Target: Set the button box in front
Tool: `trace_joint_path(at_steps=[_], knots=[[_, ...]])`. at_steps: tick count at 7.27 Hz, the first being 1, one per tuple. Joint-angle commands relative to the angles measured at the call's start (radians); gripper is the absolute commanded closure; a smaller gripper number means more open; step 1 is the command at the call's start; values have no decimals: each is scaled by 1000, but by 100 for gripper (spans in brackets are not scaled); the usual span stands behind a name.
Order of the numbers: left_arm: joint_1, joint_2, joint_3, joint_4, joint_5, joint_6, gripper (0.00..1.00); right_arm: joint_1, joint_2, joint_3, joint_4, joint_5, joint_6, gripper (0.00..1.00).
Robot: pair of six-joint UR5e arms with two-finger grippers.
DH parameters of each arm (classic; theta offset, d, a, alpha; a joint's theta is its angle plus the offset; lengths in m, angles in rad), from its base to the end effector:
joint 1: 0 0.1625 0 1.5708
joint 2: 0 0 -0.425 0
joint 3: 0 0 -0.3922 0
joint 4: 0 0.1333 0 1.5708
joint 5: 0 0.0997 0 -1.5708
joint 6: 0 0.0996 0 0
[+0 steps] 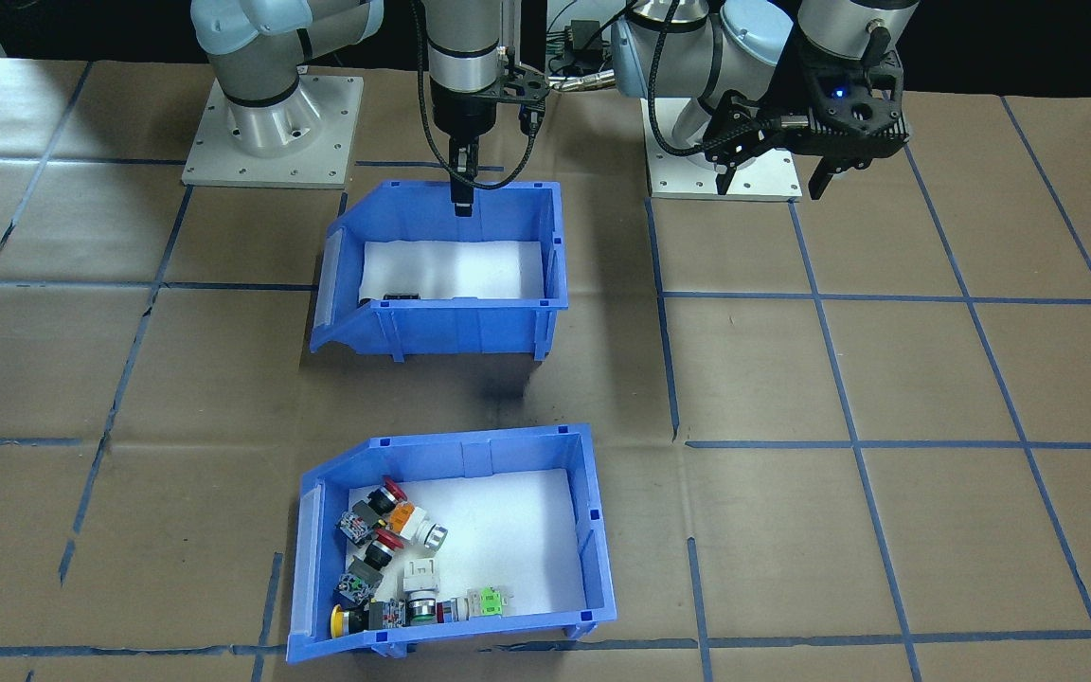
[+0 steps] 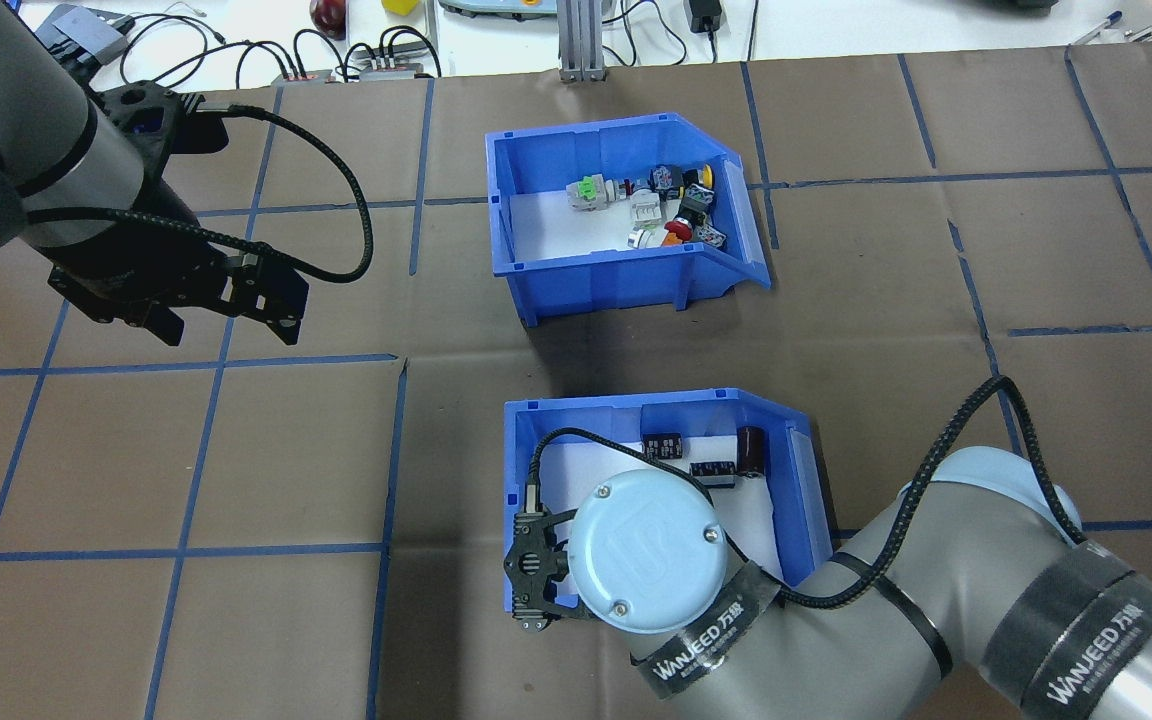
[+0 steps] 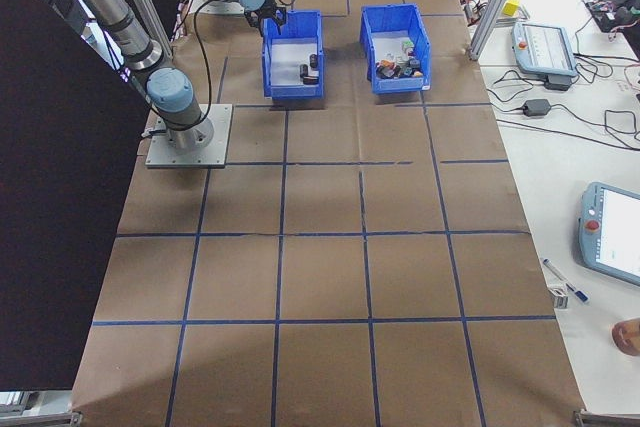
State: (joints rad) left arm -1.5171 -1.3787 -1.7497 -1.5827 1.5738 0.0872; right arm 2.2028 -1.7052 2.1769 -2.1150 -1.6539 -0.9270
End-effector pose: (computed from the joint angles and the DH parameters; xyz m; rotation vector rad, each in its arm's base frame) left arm -0.1108 -0.4174 0.4854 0.0526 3.1381 -0.0017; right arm 0.3366 -0.2481 0.3137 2.1388 -2.1708 0.0907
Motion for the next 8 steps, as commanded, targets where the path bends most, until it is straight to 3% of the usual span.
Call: trace_joint_path(at_steps=[1, 3, 7, 8], knots=[[0, 3, -10, 3, -3, 0, 1, -17, -11, -148, 164, 0, 0, 0], [0, 3, -11, 3, -3, 0, 1, -95, -10, -279, 338, -4, 20, 0], [0, 0, -11, 4, -3, 0, 1, -498, -14, -318, 345, 31, 118, 0], [0, -2, -11, 4, -4, 0, 1, -550, -13, -365, 357, 36, 254, 0]])
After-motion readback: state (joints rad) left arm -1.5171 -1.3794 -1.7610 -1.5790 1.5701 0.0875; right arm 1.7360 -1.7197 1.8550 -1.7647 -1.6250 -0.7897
